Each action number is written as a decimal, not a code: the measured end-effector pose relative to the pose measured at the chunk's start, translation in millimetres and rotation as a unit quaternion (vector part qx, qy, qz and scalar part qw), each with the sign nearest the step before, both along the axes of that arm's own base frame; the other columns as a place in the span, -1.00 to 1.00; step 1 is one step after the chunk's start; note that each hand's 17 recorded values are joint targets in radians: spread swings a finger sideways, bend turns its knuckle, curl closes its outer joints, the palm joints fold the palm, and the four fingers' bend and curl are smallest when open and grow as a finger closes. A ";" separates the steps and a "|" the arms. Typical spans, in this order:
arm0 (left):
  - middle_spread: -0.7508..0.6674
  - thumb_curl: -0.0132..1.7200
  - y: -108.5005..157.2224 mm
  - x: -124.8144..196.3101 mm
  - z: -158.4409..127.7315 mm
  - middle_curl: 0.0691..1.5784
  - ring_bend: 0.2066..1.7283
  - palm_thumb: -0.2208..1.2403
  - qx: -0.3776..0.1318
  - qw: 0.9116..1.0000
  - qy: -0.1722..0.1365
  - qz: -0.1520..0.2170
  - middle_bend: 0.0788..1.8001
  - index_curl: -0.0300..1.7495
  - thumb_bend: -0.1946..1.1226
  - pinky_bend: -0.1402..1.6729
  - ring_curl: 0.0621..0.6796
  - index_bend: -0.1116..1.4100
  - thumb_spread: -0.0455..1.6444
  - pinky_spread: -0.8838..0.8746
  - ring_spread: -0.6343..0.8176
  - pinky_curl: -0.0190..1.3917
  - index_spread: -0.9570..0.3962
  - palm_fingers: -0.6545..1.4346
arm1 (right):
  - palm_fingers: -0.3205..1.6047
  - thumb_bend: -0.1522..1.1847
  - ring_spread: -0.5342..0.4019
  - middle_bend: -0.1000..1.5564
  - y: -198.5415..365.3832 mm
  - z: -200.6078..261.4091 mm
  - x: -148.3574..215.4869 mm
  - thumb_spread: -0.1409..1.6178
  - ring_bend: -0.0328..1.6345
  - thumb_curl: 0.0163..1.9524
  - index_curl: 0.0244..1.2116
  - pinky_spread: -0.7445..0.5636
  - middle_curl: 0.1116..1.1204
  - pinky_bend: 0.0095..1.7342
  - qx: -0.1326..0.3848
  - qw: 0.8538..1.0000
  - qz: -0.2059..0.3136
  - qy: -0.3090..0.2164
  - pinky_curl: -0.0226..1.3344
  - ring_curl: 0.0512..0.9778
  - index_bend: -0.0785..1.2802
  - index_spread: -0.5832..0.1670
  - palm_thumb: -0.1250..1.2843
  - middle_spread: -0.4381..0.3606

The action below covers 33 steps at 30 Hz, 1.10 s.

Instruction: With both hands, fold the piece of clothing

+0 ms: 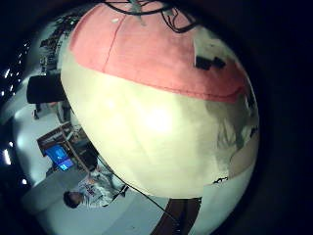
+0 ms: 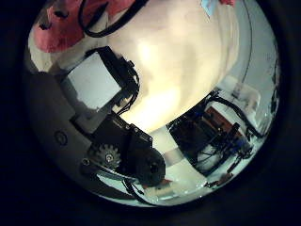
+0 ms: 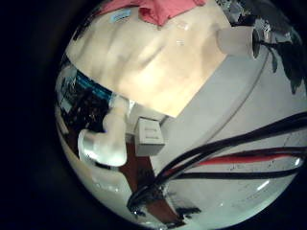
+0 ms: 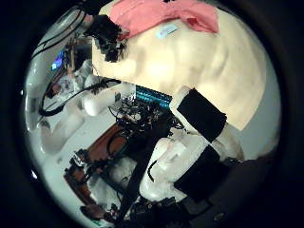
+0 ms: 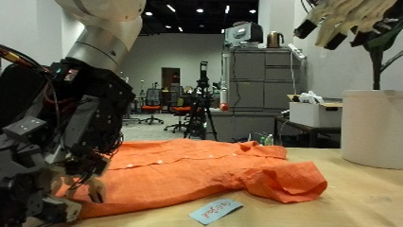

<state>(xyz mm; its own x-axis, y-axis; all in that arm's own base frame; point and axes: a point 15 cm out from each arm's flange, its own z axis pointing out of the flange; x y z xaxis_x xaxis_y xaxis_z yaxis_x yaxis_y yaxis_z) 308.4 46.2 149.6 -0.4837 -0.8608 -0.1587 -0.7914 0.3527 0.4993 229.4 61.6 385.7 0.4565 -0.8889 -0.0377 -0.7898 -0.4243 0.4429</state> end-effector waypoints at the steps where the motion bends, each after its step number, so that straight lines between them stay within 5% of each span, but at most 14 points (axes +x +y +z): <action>1: -0.66 -0.47 0.0 -0.9 0.4 -0.44 -0.35 0.42 0.003 1.000 0.005 -0.002 -0.35 -0.63 -0.67 0.04 -0.40 -0.60 0.20 -0.75 -0.78 -0.41 -0.08 0.58 | -0.25 -0.78 0.37 -0.51 -0.3 0.2 -0.4 0.75 -0.46 -0.78 -0.47 0.67 -0.46 -0.79 0.000 1.000 0.000 -0.001 -0.60 -0.64 -0.62 -0.30 0.10 0.16; 9: -0.76 -0.36 5.1 -3.9 2.0 -0.37 -0.29 0.52 0.007 1.000 0.015 -0.010 -0.19 -0.52 -0.70 0.08 -0.25 -0.44 0.21 -0.86 -0.92 -0.40 -0.32 0.84 | -0.25 -0.78 0.37 -0.51 -0.1 2.8 -1.8 0.75 -0.46 -0.78 -0.47 0.67 -0.46 -0.79 0.002 1.000 0.002 -0.006 -0.60 -0.64 -0.62 -0.29 0.10 0.16; 19: -0.73 -0.25 34.0 -21.2 7.6 -0.31 -0.13 0.41 0.014 0.999 0.046 0.007 0.00 -0.39 -0.72 0.13 0.01 -0.28 0.24 -0.88 -0.92 -0.38 -0.44 0.81 | -0.24 -0.78 0.34 -0.50 0.7 -13.7 -1.0 0.75 -0.45 -0.77 -0.47 0.67 -0.45 -0.79 0.001 1.000 0.005 0.005 -0.61 -0.64 -0.62 -0.28 0.10 0.14; 27: -0.71 -0.17 49.8 -32.6 14.2 -0.32 -0.10 0.40 0.010 0.999 0.042 0.015 0.07 -0.33 -0.71 0.16 0.10 -0.25 0.27 -0.88 -0.91 -0.36 -0.48 0.77 | -0.19 -0.78 0.21 -0.46 10.1 -68.4 24.8 0.70 -0.39 -0.75 -0.48 0.58 -0.43 -0.78 0.013 1.000 0.010 -0.022 -0.61 -0.61 -0.63 -0.26 0.16 0.11; 33: -0.69 -0.12 52.4 -30.8 17.8 -0.33 -0.09 0.39 0.009 0.999 0.036 0.017 0.09 -0.29 -0.71 0.17 0.13 -0.26 0.28 -0.87 -0.90 -0.36 -0.49 0.76 | -0.38 -0.80 0.25 -0.54 23.0 -138.0 70.8 0.51 -0.51 -0.69 -0.49 0.52 -0.46 -0.72 0.025 0.997 0.051 -0.049 -0.57 -0.65 -0.64 -0.26 0.23 0.06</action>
